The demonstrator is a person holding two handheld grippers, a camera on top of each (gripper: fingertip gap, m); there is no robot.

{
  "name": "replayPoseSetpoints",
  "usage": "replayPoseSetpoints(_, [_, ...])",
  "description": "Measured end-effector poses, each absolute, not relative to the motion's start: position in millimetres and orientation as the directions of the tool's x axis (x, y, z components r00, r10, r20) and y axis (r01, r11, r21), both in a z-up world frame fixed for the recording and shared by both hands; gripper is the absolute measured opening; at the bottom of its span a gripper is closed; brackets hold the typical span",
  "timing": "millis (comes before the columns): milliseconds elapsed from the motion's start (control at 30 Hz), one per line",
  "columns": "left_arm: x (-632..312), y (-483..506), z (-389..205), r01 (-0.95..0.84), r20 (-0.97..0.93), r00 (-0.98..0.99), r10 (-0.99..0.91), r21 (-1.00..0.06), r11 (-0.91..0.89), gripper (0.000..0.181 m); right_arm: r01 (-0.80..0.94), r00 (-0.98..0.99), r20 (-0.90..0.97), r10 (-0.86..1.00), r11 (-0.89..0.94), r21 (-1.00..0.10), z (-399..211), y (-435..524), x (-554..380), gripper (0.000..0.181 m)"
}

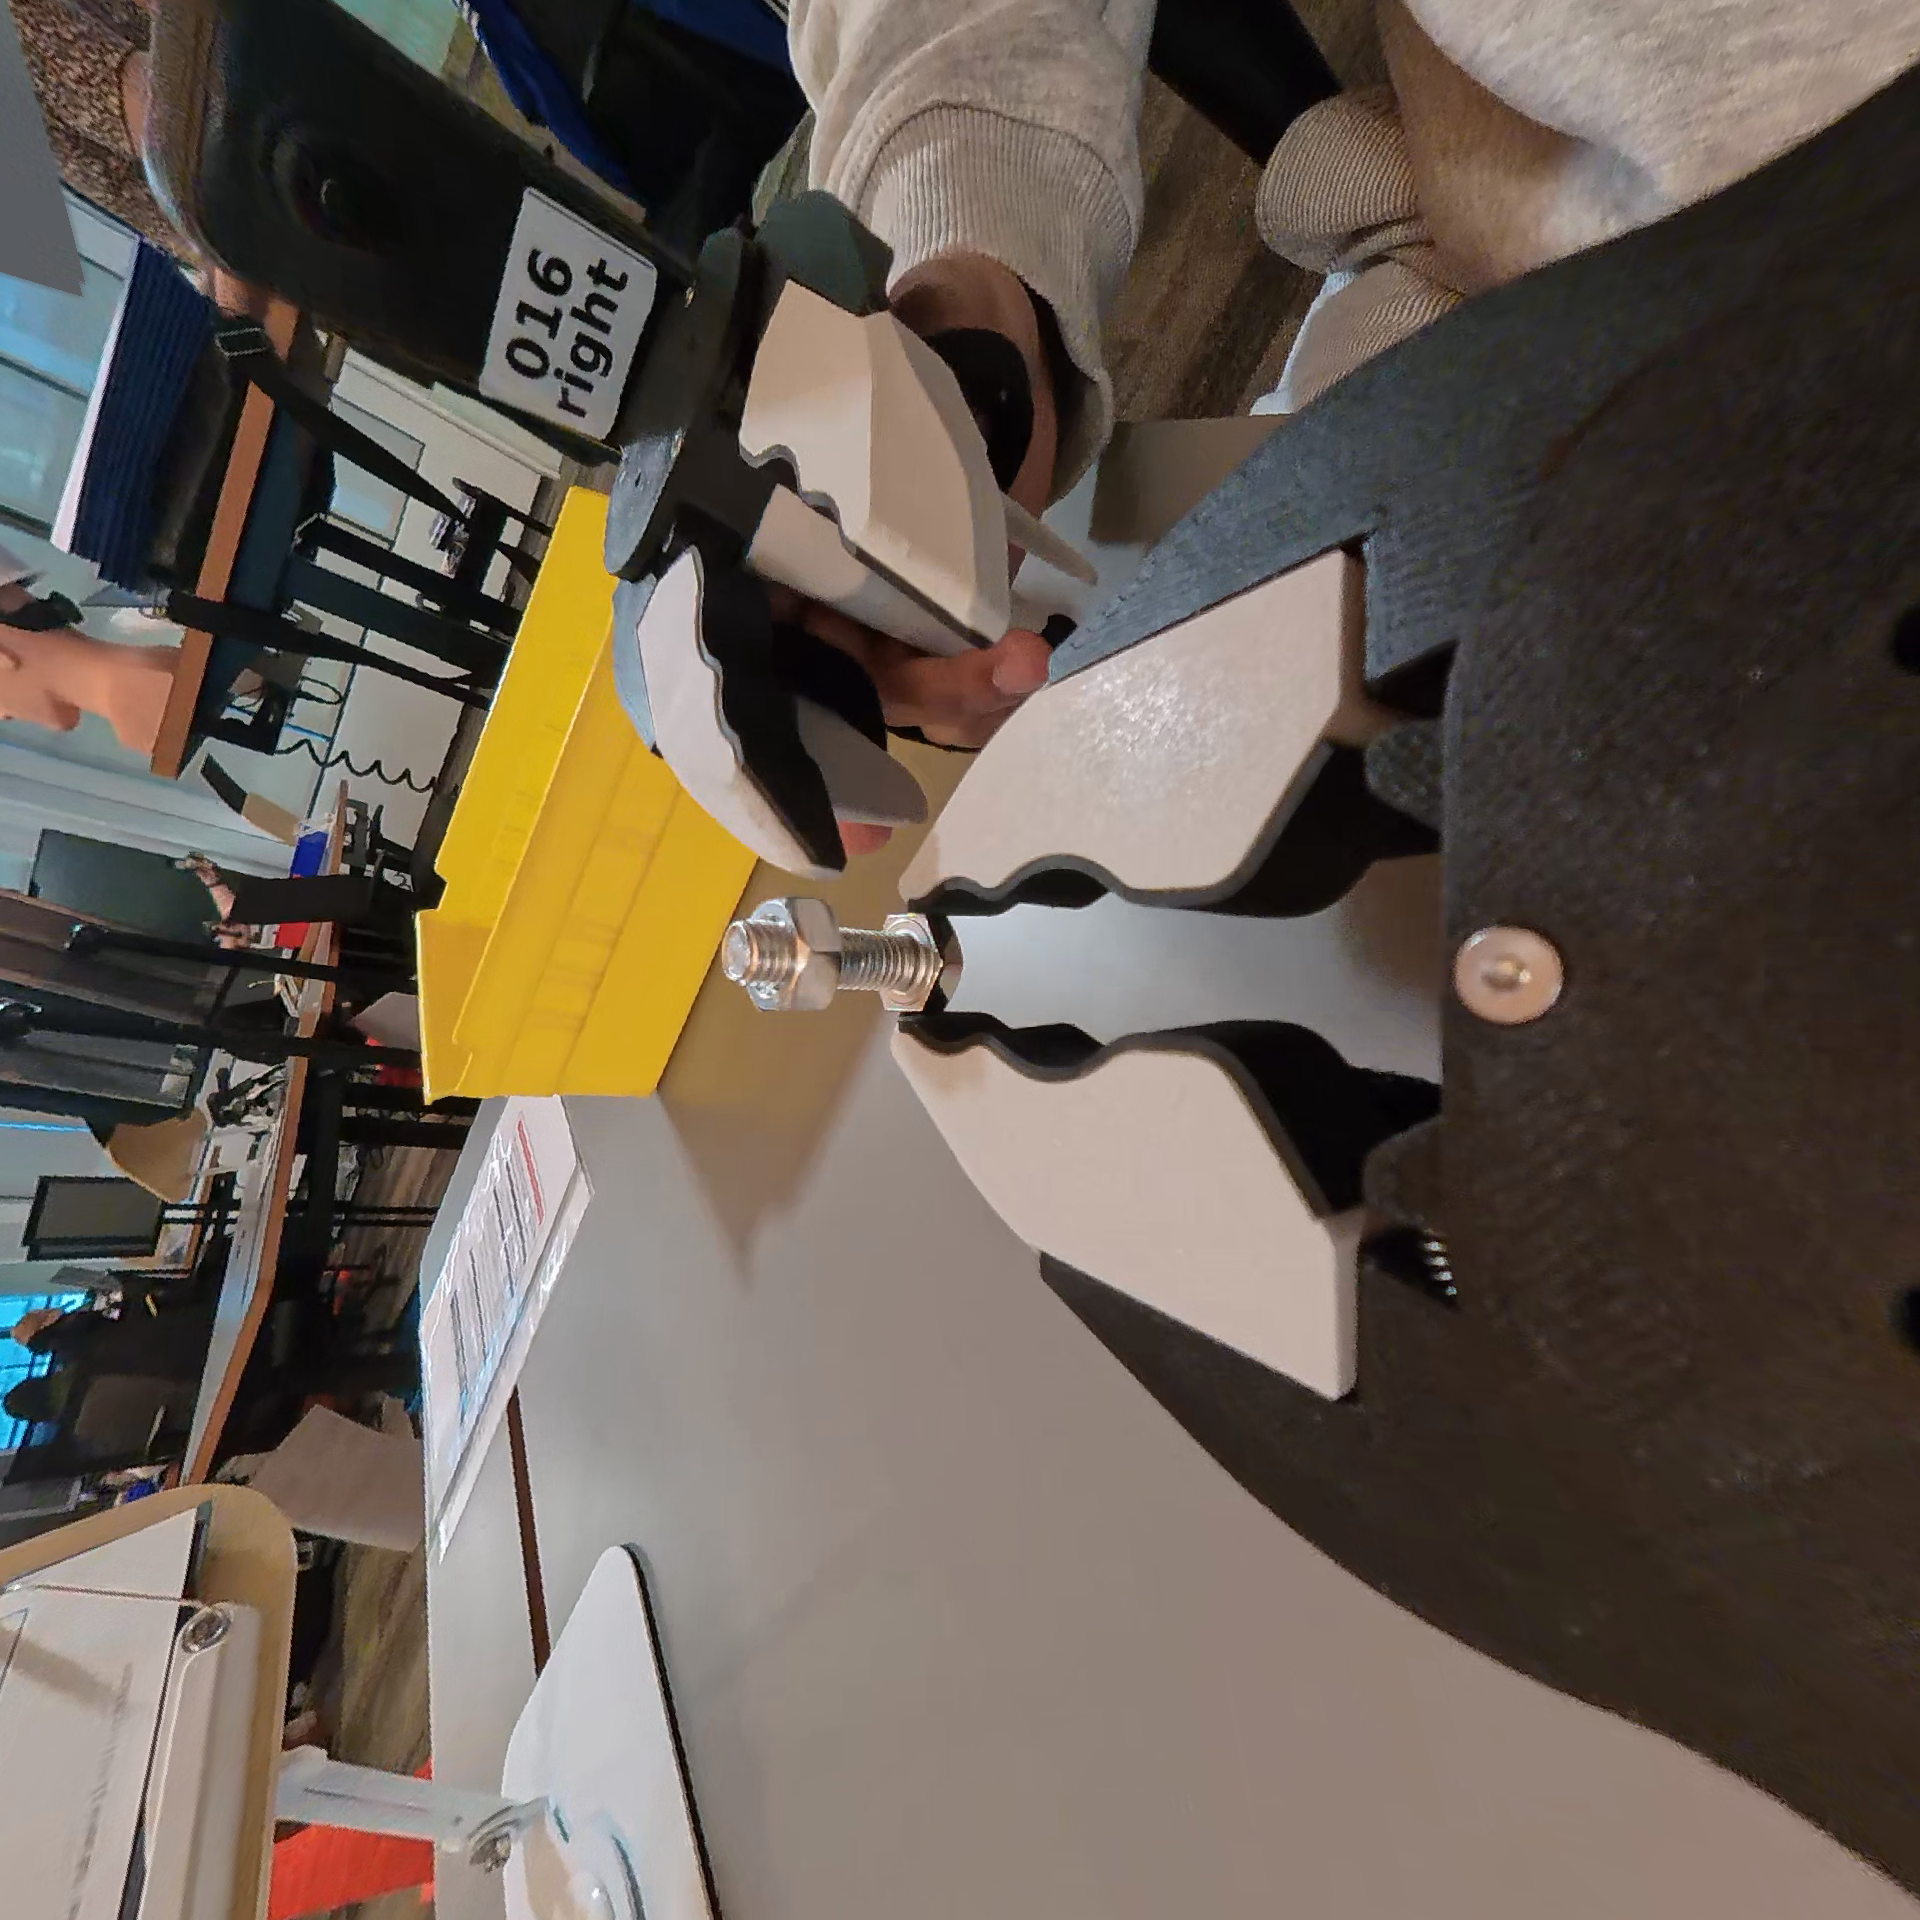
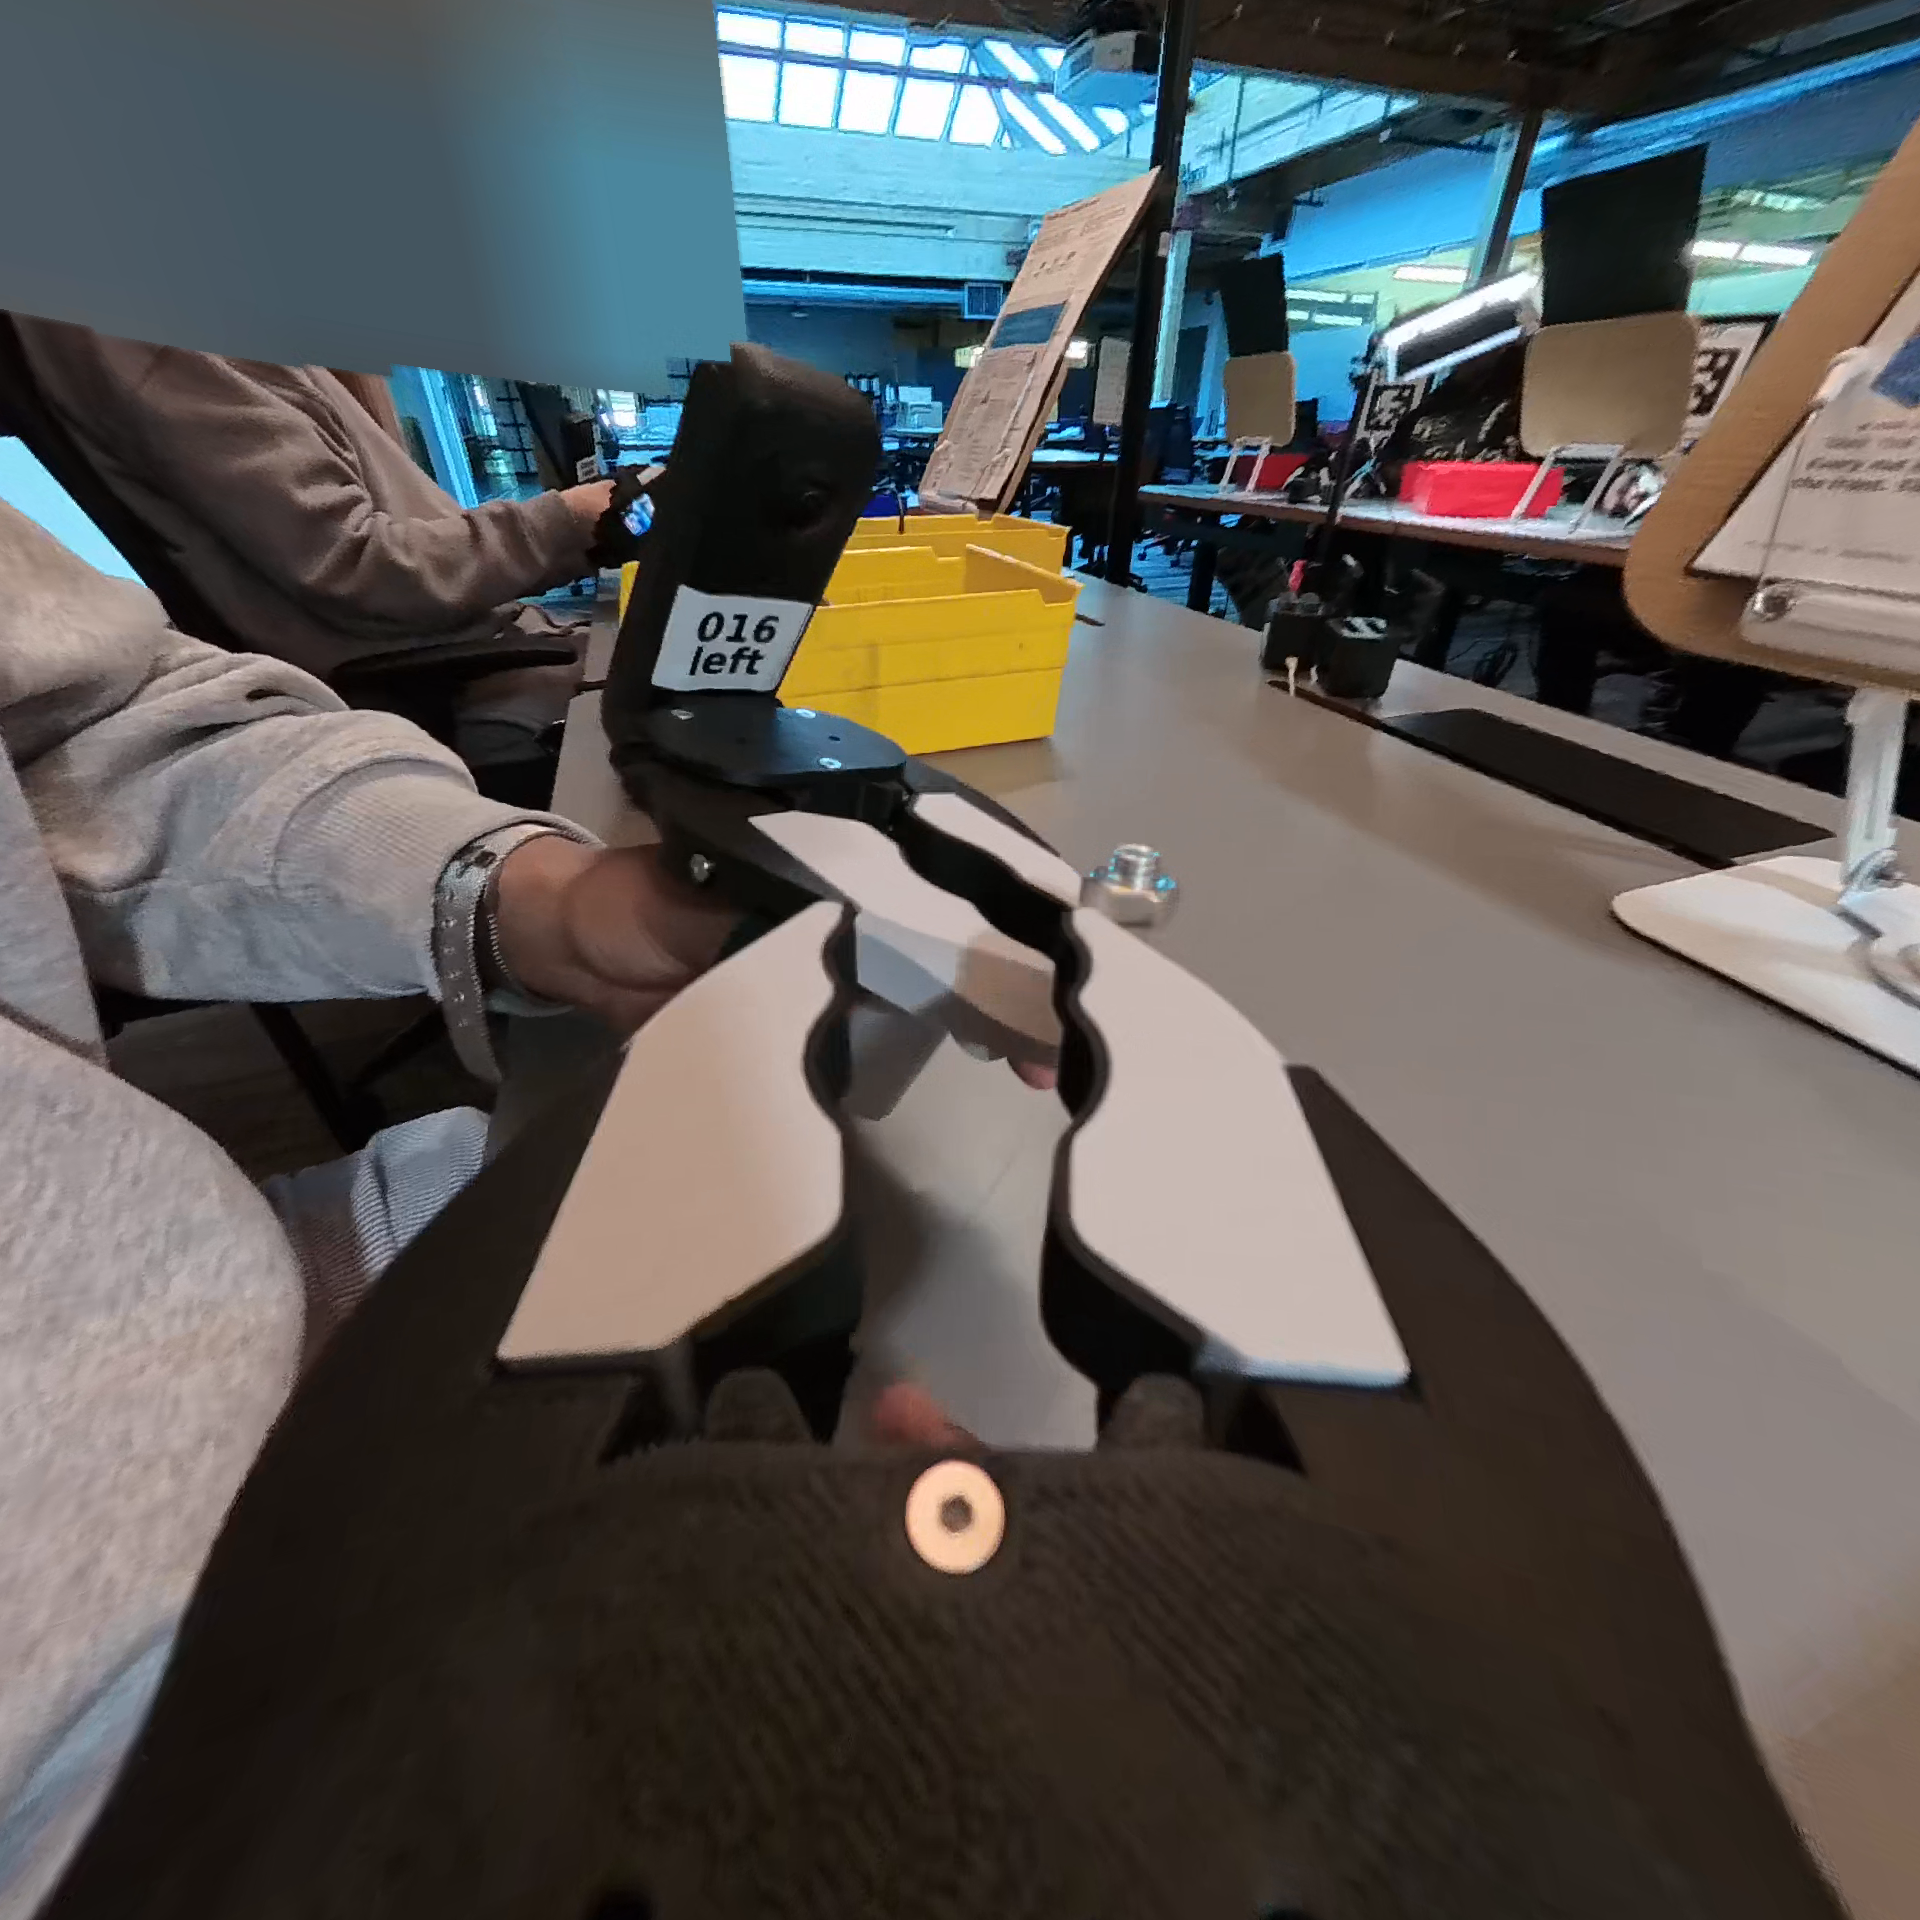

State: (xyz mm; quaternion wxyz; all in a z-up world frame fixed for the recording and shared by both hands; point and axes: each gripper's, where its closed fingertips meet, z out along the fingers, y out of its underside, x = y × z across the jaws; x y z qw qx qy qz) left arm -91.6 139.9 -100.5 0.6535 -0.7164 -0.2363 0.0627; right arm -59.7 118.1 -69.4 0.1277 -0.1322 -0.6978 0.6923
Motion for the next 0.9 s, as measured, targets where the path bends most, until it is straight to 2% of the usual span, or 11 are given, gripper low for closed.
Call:
replayPoseSetpoints(300, [-88, 142, -101, 0.251, 0.21, 0.889, 0.408, -0.967, -0.049, 0.018, 0.018, -0.907, -0.026, 0.42, -0.022, -1.0, -68, 125, -71, 0.049])
replayPoseSetpoints(433, [-84, 145, -102, 0.226, 0.178, 0.9, 0.397, -0.971, -0.076, 0.018, 0.0, -0.895, -0.014, 0.446, -0.032, -0.999, -67, 126, -75, 0.064])
replayPoseSetpoints(500, [-84, 146, -102, 0.223, 0.175, 0.9, 0.399, -0.972, -0.078, 0.018, 0.013, -0.905, -0.021, 0.425, -0.022, -1.0, -70, 122, -72, 0.064])
replayPoseSetpoints(633, [-88, 142, -102, 0.254, 0.21, 0.887, 0.411, -0.966, -0.055, 0.018, 0.04, -0.916, -0.038, 0.399, -0.002, -0.999, -69, 121, -65, 0.05])
replayPoseSetpoints(700, [-89, 142, -102, 0.262, 0.22, 0.884, 0.412, -0.964, -0.047, 0.018, 0.038, -0.932, -0.034, 0.361, 0.006, -0.999, -68, 122, -59, 0.019])
replayPoseSetpoints(900, [-86, 144, -102, 0.238, 0.191, 0.895, 0.404, -0.969, -0.07, 0.018, 0.056, -0.911, -0.061, 0.409, -0.025, -0.998, -68, 127, -69, 0.033])
